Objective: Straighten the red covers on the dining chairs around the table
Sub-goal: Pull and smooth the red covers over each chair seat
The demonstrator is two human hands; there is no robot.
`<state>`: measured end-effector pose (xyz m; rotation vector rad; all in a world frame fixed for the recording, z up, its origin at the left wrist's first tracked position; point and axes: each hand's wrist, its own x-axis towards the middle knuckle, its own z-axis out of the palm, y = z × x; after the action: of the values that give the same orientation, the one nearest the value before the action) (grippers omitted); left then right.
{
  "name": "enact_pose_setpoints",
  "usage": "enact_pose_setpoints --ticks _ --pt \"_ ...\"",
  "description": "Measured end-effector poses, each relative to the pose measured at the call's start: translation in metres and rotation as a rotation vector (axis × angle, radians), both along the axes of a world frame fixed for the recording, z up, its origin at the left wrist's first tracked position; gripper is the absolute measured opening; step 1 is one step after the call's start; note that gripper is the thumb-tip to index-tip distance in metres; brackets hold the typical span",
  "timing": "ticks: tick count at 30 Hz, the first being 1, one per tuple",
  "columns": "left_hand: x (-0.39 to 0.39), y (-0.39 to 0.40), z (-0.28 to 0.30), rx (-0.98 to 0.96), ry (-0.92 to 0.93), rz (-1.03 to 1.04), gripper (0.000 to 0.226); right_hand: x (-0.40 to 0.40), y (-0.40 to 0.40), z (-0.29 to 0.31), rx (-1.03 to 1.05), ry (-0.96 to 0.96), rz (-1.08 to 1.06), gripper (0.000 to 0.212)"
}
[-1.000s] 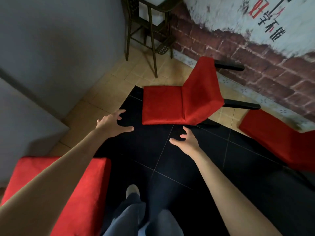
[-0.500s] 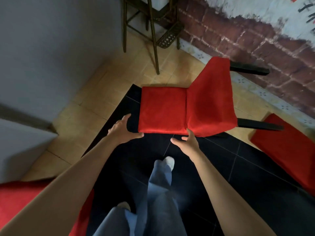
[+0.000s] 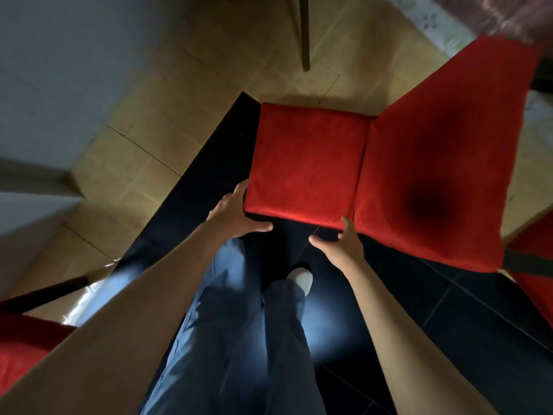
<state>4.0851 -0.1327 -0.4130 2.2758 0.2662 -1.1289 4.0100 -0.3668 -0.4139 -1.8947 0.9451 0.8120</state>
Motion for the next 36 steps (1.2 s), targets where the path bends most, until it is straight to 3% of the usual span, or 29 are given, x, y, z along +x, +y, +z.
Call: enact_pose_setpoints --ticks 6,15,18,23,28,32,36 --pt "0.006 -0.009 -0.076 -0.001 0.139 -0.058 0.133 0.003 -0.003 -0.068 -0.097 0.076 -0.089 0.100" --pt "0.024 -0.002 -0.191 0.041 0.175 0.045 0.107 0.033 0.021 -0.179 -0.118 0.111 -0.204 0.090" --pt "0.018 -0.014 -0.230 0.092 0.166 0.091 0.104 0.037 0.018 -0.225 -0.099 0.153 -0.208 0.097" --pt "-0.009 -0.051 -0.295 0.080 0.181 0.269 0.107 0.028 -0.006 -0.293 -0.041 0.279 -0.260 0.117" --pt "-0.024 -0.084 -0.348 0.085 0.212 0.463 0.108 0.020 -0.024 -0.337 -0.131 0.200 -0.359 0.113" --pt "-0.024 -0.100 -0.380 0.079 0.204 0.714 0.115 0.016 -0.020 -0.361 -0.192 0.121 -0.533 0.122" --pt "-0.026 -0.116 -0.405 -0.011 0.026 0.930 0.118 0.018 -0.017 -0.383 -0.156 0.062 -0.652 0.126"
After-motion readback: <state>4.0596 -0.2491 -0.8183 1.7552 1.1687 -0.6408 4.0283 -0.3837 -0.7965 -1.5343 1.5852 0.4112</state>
